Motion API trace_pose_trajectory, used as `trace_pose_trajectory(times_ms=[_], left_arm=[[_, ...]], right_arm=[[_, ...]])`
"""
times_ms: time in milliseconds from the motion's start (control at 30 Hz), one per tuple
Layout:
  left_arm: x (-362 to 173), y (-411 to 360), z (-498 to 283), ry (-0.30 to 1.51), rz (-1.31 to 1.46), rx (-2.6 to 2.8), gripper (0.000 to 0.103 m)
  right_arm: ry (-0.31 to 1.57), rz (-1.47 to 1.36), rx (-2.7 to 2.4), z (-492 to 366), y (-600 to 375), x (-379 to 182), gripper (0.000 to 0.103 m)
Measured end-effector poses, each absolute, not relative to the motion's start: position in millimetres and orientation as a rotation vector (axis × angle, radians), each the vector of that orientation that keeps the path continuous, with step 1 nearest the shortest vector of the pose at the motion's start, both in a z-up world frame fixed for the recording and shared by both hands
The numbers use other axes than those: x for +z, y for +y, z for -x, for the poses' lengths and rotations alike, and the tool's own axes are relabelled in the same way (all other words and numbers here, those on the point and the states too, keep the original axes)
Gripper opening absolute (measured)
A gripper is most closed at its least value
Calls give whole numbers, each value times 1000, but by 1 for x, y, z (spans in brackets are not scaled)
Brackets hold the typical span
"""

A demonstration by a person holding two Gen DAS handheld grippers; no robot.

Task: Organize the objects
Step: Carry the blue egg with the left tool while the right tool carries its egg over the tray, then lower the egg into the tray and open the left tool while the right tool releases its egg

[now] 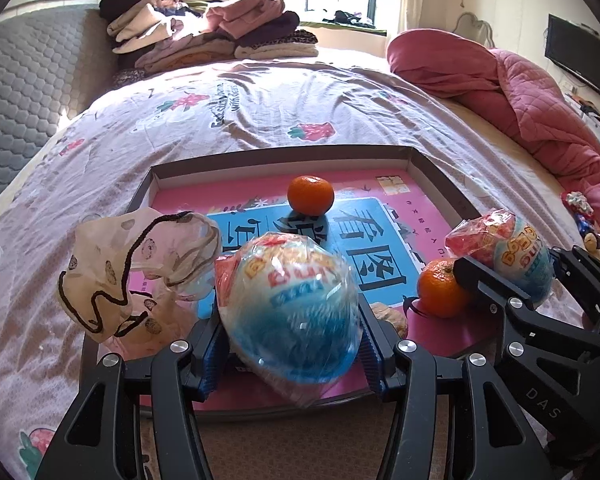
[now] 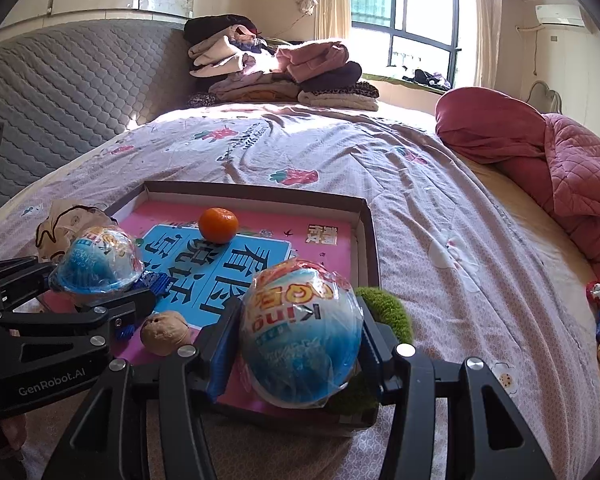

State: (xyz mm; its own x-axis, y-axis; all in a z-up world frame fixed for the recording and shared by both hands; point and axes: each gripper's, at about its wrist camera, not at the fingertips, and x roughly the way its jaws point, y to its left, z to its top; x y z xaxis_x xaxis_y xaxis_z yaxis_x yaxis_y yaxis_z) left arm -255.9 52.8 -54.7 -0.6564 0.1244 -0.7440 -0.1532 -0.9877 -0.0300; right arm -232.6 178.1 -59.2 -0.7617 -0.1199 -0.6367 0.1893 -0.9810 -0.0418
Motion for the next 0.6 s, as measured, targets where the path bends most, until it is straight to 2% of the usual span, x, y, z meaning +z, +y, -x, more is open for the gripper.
trace_pose_trajectory(times_ms=[333, 600], left_arm=[[-54, 49, 256, 30, 1233, 2734, 58], [-54, 42, 256, 0, 1266, 2733, 67]], right_arm=[[139, -1023, -2800, 231, 179, -59, 56], [136, -1029, -2809, 229, 180, -58, 57]])
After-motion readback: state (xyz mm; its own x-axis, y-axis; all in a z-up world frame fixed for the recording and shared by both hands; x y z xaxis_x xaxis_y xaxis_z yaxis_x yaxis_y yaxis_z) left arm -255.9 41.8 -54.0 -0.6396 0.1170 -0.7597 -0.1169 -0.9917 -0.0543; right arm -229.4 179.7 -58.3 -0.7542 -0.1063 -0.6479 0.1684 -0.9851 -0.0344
